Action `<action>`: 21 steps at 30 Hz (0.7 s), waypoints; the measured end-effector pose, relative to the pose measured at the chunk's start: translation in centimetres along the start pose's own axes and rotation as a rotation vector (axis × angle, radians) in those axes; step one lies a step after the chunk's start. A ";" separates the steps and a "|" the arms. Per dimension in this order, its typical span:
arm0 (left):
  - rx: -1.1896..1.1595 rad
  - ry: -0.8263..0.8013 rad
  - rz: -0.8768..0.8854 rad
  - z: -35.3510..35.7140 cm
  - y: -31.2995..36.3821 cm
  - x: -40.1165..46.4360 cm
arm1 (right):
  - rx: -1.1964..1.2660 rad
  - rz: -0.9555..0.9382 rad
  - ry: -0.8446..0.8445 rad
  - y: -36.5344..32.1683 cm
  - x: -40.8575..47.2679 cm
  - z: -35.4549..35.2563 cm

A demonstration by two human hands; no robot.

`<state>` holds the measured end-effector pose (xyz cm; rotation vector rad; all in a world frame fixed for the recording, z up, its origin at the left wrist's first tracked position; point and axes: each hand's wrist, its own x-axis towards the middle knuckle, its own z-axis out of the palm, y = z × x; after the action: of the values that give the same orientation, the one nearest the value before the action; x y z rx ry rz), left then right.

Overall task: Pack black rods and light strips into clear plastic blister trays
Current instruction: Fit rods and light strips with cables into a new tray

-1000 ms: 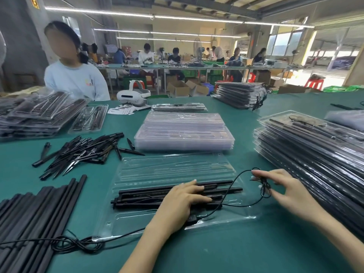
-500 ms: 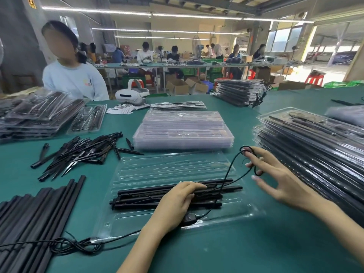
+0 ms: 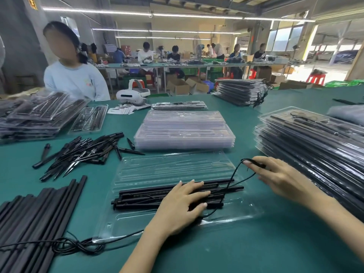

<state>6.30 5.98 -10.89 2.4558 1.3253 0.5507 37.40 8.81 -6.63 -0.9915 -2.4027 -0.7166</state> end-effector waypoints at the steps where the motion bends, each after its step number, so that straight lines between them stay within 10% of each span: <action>1: 0.002 -0.021 -0.008 0.0 0.0 0.0 | 0.026 0.007 -0.052 0.1 -0.4 0.1; 21: 0.205 -0.153 -0.051 0.4 -0.3 0.1 | 0.024 -0.050 -0.153 1.8 -0.6 -2.5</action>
<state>6.33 6.21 -11.34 2.5570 1.4398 0.2181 39.62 8.04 -4.56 -1.0134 -2.5697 -0.6488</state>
